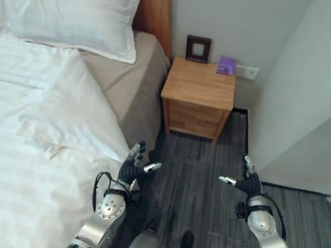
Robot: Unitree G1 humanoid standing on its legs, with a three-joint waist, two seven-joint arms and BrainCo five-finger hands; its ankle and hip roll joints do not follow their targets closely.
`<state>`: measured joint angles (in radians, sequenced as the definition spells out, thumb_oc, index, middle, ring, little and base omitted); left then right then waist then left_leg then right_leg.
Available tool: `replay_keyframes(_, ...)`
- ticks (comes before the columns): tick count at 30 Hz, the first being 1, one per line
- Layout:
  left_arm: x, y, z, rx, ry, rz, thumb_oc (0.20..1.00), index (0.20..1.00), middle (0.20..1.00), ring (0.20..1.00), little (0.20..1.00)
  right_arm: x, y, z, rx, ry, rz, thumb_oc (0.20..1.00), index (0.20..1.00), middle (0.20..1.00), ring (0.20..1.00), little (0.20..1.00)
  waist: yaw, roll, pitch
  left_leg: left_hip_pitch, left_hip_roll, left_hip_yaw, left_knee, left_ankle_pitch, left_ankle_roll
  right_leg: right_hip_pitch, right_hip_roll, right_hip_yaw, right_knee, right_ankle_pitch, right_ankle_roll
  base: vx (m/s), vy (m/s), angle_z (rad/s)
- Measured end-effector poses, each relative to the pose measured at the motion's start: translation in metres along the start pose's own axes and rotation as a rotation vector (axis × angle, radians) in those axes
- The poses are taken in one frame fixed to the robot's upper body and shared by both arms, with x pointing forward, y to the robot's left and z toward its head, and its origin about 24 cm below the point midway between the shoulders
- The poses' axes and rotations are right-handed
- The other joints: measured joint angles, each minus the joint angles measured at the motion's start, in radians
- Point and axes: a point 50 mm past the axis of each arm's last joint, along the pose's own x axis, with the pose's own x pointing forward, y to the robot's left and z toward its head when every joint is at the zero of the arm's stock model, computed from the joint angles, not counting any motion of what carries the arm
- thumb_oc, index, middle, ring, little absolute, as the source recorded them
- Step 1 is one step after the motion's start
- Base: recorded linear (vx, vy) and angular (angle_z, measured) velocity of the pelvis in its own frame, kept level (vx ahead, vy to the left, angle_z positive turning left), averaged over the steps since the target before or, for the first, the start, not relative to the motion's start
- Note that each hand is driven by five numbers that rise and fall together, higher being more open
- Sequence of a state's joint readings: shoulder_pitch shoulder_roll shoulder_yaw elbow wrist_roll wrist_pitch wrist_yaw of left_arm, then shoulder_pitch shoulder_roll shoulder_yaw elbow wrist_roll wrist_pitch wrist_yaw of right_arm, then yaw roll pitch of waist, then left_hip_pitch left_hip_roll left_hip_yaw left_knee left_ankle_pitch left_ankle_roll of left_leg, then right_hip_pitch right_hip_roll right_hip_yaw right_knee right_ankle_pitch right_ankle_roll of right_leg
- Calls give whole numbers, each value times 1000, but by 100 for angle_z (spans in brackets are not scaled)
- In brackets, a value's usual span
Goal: Making the bed.
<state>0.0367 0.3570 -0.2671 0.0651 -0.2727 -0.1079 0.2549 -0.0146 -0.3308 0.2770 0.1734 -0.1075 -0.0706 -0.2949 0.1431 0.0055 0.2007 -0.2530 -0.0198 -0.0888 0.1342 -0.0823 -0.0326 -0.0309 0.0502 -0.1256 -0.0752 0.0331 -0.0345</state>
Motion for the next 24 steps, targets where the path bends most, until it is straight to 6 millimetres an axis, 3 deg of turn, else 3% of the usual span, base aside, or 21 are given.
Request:
replay_keyframes(1,0,0,1,-2,-5,0,1000,1000,1000,1000,1000,0,0,0,-7,-3,6,1000,1000,1000,1000,1000,3,22,-1,-6,0,-2,-14,30,1,8,10,-8,-1,-1,-1,505,323,11)
replay_keyframes(2,2,0,1,1,-5,-1,1000,1000,1000,1000,1000,0,2,0,-1,1,4,1000,1000,1000,1000,1000,5,30,2,-18,17,61,-11,64,8,28,6,-25,-25,-5,1,428,254,23)
replay_keyframes(4,3,-3,2,-6,-9,-10,1000,1000,1000,1000,1000,0,0,1,-2,-1,-2,1000,1000,1000,1000,1000,-1,37,1,16,23,122,-59,110,15,38,-11,-26,-23,-14,21,418,225,26)
replay_keyframes(6,0,-4,0,-12,1,-12,1000,1000,1000,1000,1000,-1,1,-1,-19,3,-1,1000,1000,1000,1000,1000,2,43,-2,103,-5,107,-153,179,46,79,-33,-5,-20,-17,56,348,270,-2)
replay_keyframes(7,0,-6,1,-12,-2,-23,1000,1000,1000,1000,1000,-4,1,-3,-30,9,-3,1000,1000,1000,1000,1000,-4,45,-3,138,-21,103,-173,183,70,92,-51,-8,25,-38,72,290,315,11)
replay_keyframes(9,1,-13,4,-8,-15,-62,1000,1000,1000,1000,1000,-9,1,-8,-37,28,-4,1000,1000,1000,1000,1000,-20,67,-12,173,-26,92,-202,183,112,23,-82,-12,237,-115,87,205,245,33)
replay_keyframes(10,4,-18,9,1,-36,-92,1000,1000,1000,1000,1000,-9,2,-8,-36,31,0,1000,1000,1000,1000,1000,-59,79,-11,196,-47,67,-197,187,146,-79,-116,9,472,-160,115,246,245,48)
replay_keyframes(11,8,-22,14,5,-52,-109,1000,1000,1000,1000,1000,-9,2,-7,-35,30,0,1000,1000,1000,1000,1000,-77,82,-6,216,-70,45,-192,163,180,-147,-141,60,655,-159,117,337,256,64)
replay_keyframes(12,11,-26,16,6,-58,-123,1000,1000,1000,1000,1000,-10,2,-7,-34,31,-3,1000,1000,1000,1000,1000,-93,96,-6,236,-84,20,-184,159,183,-190,-150,113,753,-164,116,218,70,42)
replay_keyframes(13,11,-27,16,6,-59,-125,1000,1000,1000,1000,1000,-10,2,-7,-33,31,-3,1000,1000,1000,1000,1000,-95,98,-6,238,-84,20,-183,158,182,-193,-150,117,762,-164,116,214,0,69)
replay_keyframes(14,13,-31,20,14,-75,-145,1000,1000,1000,1000,1000,-11,2,-5,-28,20,-7,1000,1000,1000,1000,1000,-125,120,-1,264,-89,-26,-177,153,177,-236,-122,166,789,-176,124,141,-16,84)
replay_keyframes(16,18,-35,26,17,-98,-162,1000,1000,1000,1000,1000,-12,1,-5,-26,20,-10,1000,1000,1000,1000,1000,-139,115,4,277,-94,-93,-173,142,162,-281,-55,195,719,-186,122,281,-114,112)
replay_keyframes(17,18,-36,25,21,-94,-166,1000,1000,1000,1000,1000,-12,1,-4,-26,17,-12,1000,1000,1000,1000,1000,-139,110,5,285,-101,-139,-172,121,138,-301,-18,188,661,-187,121,331,-151,100)
replay_keyframes(18,18,-37,23,22,-87,-169,1000,1000,1000,1000,1000,-12,0,-5,-28,19,-15,1000,1000,1000,1000,1000,-149,108,6,290,-104,-173,-171,103,119,-296,-2,194,582,-185,119,264,-134,116)
replay_keyframes(19,20,-39,20,33,-75,-175,1000,1000,1000,1000,1000,-12,-2,-6,-29,22,-24,1000,1000,1000,1000,1000,-161,94,3,291,-109,-201,-170,79,96,-292,17,209,411,-170,107,209,-82,130)
replay_keyframes(20,23,-37,19,46,-66,-171,1000,1000,1000,1000,1000,-9,-3,-2,-27,9,-36,1000,1000,1000,1000,1000,-170,87,6,296,-112,-203,-174,89,113,-300,18,211,276,-123,115,293,-130,111)
replay_keyframes(22,24,-35,13,55,-41,-161,1000,1000,1000,1000,1000,-4,-6,1,-29,-4,-54,1000,1000,1000,1000,1000,-172,75,9,324,-128,-229,-175,90,127,-317,-1,230,149,-33,115,249,-111,69)
replay_keyframes(24,24,-35,12,58,-39,-161,1000,1000,1000,1000,1000,0,-8,5,-32,-19,-61,1000,1000,1000,1000,1000,-184,80,11,364,-131,-258,-176,72,146,-333,-28,273,111,25,118,237,-136,70)
